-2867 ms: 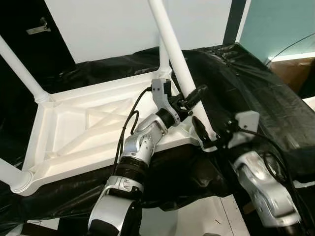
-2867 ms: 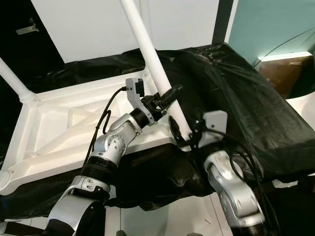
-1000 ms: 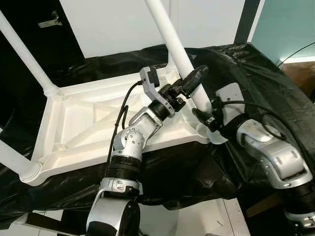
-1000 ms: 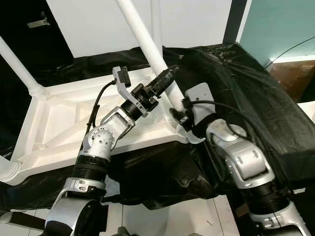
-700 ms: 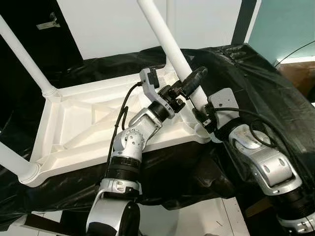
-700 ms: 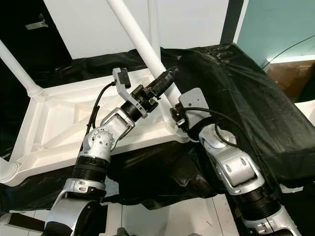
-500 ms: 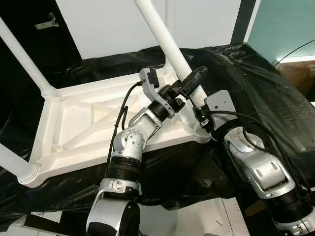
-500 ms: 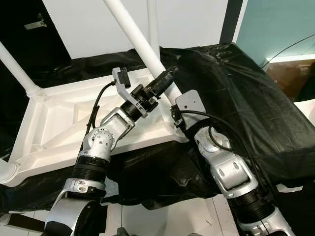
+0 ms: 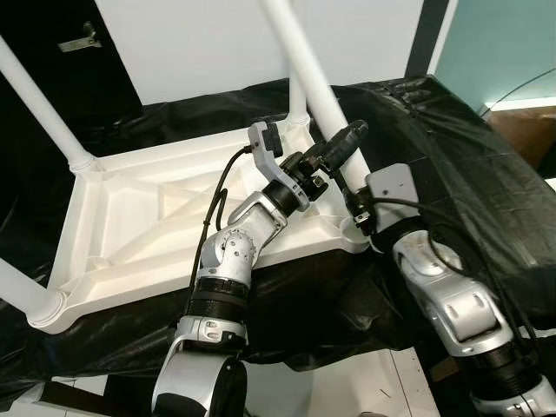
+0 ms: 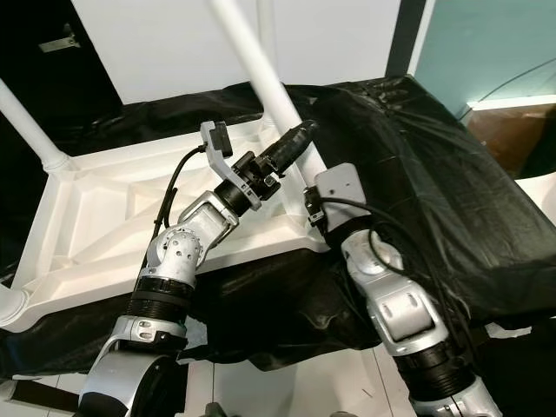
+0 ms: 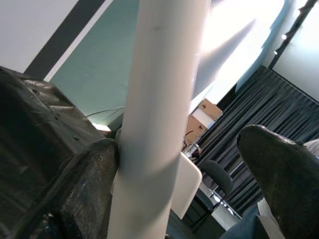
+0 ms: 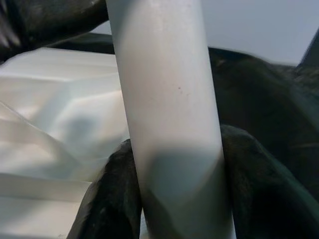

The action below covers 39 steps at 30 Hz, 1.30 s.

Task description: Building children table

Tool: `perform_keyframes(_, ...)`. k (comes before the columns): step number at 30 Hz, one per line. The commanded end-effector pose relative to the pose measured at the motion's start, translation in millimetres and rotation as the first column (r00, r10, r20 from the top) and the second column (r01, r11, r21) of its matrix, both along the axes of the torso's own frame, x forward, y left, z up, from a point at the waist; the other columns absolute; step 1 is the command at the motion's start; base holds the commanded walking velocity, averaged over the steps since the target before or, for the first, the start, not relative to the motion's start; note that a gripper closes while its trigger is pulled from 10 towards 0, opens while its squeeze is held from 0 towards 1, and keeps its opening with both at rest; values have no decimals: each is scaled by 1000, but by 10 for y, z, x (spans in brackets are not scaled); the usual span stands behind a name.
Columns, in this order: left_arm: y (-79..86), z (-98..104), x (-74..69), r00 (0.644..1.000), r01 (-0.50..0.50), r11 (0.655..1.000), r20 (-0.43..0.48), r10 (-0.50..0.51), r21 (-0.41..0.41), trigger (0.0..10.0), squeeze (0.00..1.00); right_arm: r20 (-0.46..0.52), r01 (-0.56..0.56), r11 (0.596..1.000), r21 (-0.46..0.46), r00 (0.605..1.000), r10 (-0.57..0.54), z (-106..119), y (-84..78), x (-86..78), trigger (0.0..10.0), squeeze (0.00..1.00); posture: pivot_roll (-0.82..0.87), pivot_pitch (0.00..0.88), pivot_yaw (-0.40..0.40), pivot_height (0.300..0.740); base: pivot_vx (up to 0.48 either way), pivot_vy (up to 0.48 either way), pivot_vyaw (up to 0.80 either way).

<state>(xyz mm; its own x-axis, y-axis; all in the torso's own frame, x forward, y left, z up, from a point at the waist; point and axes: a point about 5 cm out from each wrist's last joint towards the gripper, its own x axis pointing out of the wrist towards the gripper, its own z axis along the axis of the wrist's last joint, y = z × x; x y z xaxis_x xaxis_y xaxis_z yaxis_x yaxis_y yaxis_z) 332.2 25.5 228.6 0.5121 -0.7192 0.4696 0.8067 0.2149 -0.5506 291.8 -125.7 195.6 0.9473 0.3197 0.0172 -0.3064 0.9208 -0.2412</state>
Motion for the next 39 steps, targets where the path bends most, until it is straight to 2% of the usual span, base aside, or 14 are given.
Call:
perform_keyframes(1, 2, 16, -40, 998, 47, 999, 40, -47, -16, 10000, 0, -46, -72, 994, 84, 996, 76, -1, 53, -12, 10000, 0, -173, 28, 64, 740, 0, 0, 0)
perform_keyframes(2, 2, 16, -40, 998, 47, 999, 40, -47, -16, 10000, 0, -46, -72, 994, 84, 996, 76, -1, 53, -12, 10000, 0, -173, 28, 64, 740, 0, 0, 0)
perform_keyframes(3, 1, 21, -43, 998, 52, 999, 44, -51, -17, 10000, 0, -64, -83, 987, 137, 994, 92, 15, 20, 7, 10000, 0, -170, 25, 65, 740, 0, 0, 0)
perform_keyframes(9, 4, 44, -52, 996, 66, 998, 56, -65, -19, 10000, 0, -69, -98, 978, 184, 991, 112, 70, -86, 60, 10000, 0, -167, 20, 69, 740, 0, 0, 0)
perform_keyframes(18, -4, 44, -57, 996, 75, 997, 56, -74, -13, 10000, 0, -44, -129, 986, 104, 990, 134, 173, -143, 115, 10000, 0, -169, 23, 72, 740, 0, 0, 0)
perform_keyframes(25, -12, 39, -67, 995, 77, 997, 58, -76, -10, 10000, 0, -13, -147, 988, 39, 989, 148, 214, -84, 96, 10000, 0, -169, 23, 72, 740, 0, 0, 0)
perform_keyframes(28, -12, 39, -67, 995, 75, 997, 61, -75, -7, 10000, 0, 38, -133, 991, -17, 990, 134, 249, -42, 85, 10000, 0, -171, 21, 72, 740, 0, 0, 0)
perform_keyframes(31, -17, -3, -70, 994, 59, 997, 93, -63, 47, 10000, 0, 79, -87, 995, -38, 993, 90, 249, -44, 103, 10000, 0, -170, 17, 70, 740, 0, 0, 0)
perform_keyframes(33, -17, -3, -70, 994, 59, 997, 93, -63, 47, 10000, 0, 79, -87, 995, -38, 993, 90, 249, -44, 103, 10000, 0, -170, 17, 70, 740, 0, 0, 0)
perform_keyframes(34, -18, -132, -94, 985, 34, 982, 159, -65, 187, 10000, 0, 80, -66, 997, -35, 994, 68, 206, -55, 121, 10000, 0, -166, 19, 70, 740, 0, 0, 0)
perform_keyframes(35, -18, -132, -94, 985, 34, 982, 159, -65, 187, 10000, 0, 80, -66, 997, -35, 994, 68, 206, -55, 121, 10000, 0, -166, 19, 70, 740, 0, 0, 0)
perform_keyframes(37, 18, -364, -172, 972, 51, 936, 199, -127, 347, 10000, 0, 82, -63, 997, -36, 994, 66, 154, -41, 120, 10000, 0, -166, 19, 70, 740, 0, 0, 0)
perform_keyframes(38, 18, -364, -172, 972, 51, 936, 199, -127, 347, 10000, 0, 82, -63, 997, -36, 994, 66, 154, -41, 120, 10000, 0, -166, 19, 70, 740, 0, 0, 0)
perform_keyframes(39, 91, -444, -206, 976, 89, 933, 157, -151, 348, 10000, 0, 91, -65, 997, -34, 994, 68, 143, -29, 112, 10000, 0, -160, 22, 71, 740, 0, 0, 0)
